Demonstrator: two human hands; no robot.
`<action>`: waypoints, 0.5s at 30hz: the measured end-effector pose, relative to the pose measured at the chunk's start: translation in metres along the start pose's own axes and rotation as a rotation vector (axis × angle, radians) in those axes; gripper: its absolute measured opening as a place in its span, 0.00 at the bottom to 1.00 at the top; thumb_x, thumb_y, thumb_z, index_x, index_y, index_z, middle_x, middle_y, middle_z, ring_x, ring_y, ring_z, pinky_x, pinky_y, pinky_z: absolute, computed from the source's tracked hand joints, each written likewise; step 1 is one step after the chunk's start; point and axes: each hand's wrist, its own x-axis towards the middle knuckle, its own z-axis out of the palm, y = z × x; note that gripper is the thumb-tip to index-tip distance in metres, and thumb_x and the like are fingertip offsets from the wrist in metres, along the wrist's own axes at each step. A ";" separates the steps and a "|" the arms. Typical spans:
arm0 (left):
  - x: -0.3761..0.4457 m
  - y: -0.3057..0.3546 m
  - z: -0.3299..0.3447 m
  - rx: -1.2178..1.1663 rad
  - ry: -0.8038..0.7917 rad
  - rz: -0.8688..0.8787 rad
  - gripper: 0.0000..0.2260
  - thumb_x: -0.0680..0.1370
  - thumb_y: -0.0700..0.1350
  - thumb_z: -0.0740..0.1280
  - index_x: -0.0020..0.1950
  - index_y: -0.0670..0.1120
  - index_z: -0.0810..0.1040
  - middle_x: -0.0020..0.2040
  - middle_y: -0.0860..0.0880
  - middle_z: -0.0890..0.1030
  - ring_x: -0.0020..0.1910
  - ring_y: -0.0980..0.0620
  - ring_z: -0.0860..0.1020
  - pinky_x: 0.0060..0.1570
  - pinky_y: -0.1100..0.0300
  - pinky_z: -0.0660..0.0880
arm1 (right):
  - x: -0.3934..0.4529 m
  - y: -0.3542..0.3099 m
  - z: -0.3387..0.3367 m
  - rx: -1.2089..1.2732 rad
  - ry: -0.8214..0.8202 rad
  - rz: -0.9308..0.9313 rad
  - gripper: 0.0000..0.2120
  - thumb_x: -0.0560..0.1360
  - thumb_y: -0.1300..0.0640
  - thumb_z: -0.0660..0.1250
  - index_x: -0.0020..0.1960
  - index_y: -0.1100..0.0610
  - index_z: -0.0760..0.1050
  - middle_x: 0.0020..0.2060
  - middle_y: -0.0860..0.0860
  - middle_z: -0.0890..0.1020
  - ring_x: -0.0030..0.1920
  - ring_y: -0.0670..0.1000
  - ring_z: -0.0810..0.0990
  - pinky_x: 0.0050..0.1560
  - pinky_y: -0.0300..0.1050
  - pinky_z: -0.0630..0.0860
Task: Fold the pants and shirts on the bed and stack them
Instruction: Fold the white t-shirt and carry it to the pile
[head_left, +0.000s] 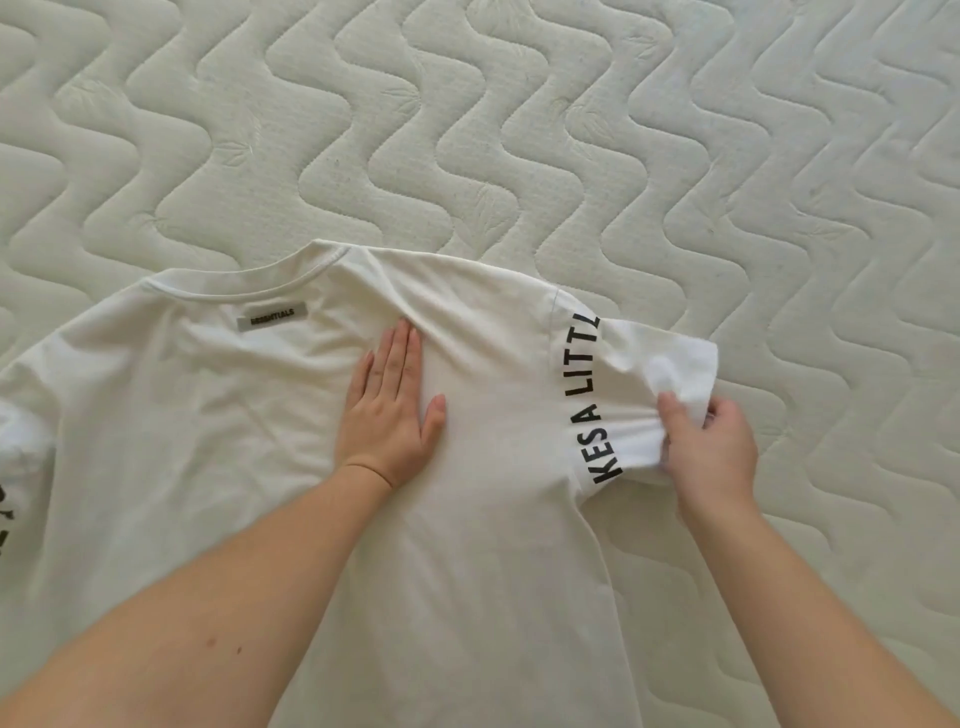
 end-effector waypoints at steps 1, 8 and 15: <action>0.000 0.000 0.000 0.005 -0.003 -0.001 0.33 0.79 0.56 0.50 0.80 0.39 0.53 0.80 0.43 0.55 0.79 0.49 0.53 0.77 0.52 0.48 | 0.000 0.006 -0.003 0.002 -0.004 0.053 0.14 0.75 0.47 0.71 0.52 0.56 0.75 0.47 0.53 0.82 0.47 0.56 0.81 0.51 0.53 0.77; 0.001 -0.002 0.002 0.013 0.009 0.008 0.32 0.79 0.56 0.51 0.80 0.41 0.53 0.80 0.45 0.55 0.79 0.50 0.52 0.77 0.50 0.48 | -0.001 -0.030 0.014 -0.259 0.183 -0.346 0.23 0.76 0.49 0.69 0.66 0.57 0.70 0.63 0.55 0.74 0.65 0.58 0.70 0.66 0.54 0.63; 0.001 -0.002 0.004 0.001 0.036 0.017 0.32 0.79 0.56 0.52 0.80 0.42 0.54 0.80 0.45 0.56 0.79 0.50 0.52 0.77 0.50 0.50 | 0.026 -0.101 0.075 -0.660 -0.297 -0.568 0.26 0.74 0.41 0.70 0.68 0.51 0.71 0.65 0.52 0.71 0.68 0.56 0.64 0.66 0.50 0.58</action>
